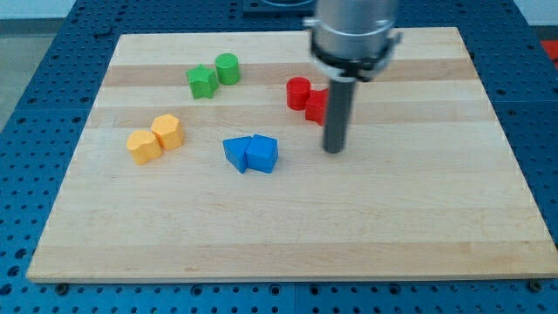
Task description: Move the blue triangle along with blue cube a bit right
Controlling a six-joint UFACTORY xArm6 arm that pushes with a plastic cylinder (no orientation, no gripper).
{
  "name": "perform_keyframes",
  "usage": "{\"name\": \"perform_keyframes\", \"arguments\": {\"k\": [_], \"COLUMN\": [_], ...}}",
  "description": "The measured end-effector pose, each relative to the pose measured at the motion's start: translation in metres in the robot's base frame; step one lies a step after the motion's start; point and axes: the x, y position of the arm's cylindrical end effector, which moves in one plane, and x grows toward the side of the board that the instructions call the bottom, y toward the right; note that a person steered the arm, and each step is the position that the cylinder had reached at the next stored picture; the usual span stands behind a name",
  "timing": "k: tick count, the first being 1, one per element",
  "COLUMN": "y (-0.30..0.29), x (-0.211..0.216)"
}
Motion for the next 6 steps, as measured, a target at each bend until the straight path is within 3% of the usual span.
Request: {"name": "perform_keyframes", "arguments": {"k": [2, 4, 5, 6], "y": [-0.085, -0.112, -0.112, -0.142], "x": [0.0, 0.001, -0.03, -0.031]}}
